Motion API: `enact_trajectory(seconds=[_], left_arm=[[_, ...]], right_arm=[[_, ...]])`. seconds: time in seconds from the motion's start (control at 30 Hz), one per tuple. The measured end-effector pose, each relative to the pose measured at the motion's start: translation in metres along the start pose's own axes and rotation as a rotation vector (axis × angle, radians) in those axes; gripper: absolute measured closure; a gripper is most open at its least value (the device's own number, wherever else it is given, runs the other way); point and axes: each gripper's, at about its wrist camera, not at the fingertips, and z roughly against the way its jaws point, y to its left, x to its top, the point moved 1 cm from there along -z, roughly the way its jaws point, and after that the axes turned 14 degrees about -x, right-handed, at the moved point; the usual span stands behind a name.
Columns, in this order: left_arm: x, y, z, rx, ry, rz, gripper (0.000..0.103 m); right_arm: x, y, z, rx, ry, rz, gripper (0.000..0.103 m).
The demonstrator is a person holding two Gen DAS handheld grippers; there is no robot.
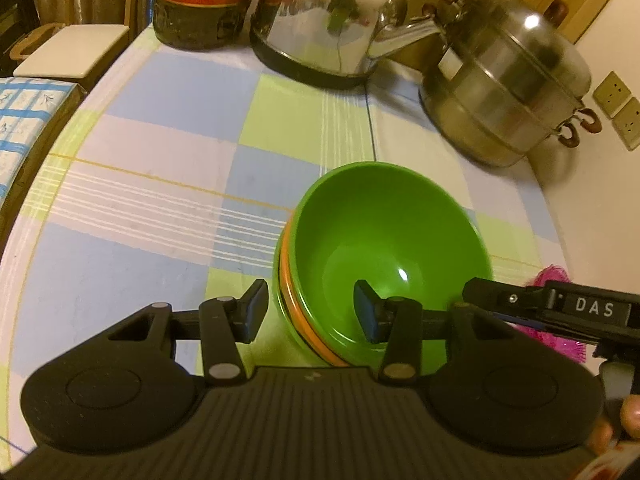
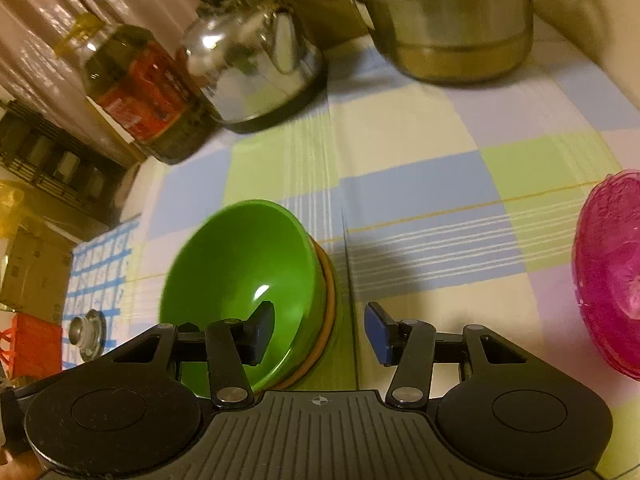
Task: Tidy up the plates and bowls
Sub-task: 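Move both grippers to the bowl stack and close them on its rim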
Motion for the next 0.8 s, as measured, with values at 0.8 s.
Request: enact_trajectory(seconds=[0.8], left_arm=[[0.005, 0.013, -0.025, -0.016, 0.058, -0.004, 0.075]], right_arm=[[-0.004, 0.006, -0.05, -0.009, 0.085, -0.041, 0.068]])
